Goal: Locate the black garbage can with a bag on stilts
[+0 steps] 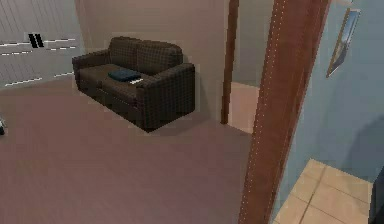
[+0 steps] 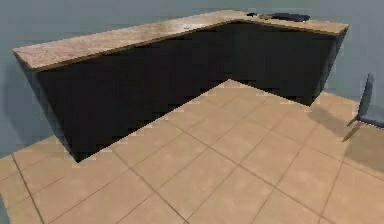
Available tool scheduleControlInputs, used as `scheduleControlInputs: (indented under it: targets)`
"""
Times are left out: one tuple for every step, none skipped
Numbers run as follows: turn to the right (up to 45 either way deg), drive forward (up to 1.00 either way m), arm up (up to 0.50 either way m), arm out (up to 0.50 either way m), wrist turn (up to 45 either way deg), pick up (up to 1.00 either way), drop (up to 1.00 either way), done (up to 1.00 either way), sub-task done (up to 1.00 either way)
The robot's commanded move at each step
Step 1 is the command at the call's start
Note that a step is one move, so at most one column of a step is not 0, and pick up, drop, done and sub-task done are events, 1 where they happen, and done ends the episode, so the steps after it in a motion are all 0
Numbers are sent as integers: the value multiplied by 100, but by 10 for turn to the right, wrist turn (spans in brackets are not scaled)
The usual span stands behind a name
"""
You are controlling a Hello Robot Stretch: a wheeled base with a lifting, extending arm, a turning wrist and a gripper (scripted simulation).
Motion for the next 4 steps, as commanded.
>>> scheduleControlInputs:
  targets:
    - [150, 0, 0, 0, 0, 0, 0, 0, 0]
    - [0, 30, 0, 0, 0, 0, 0, 0, 0]
    - [-450, 0, 0, 0, 0, 0, 0, 0, 0]
    - [-90, 0, 0, 0, 0, 0, 0, 0, 0]
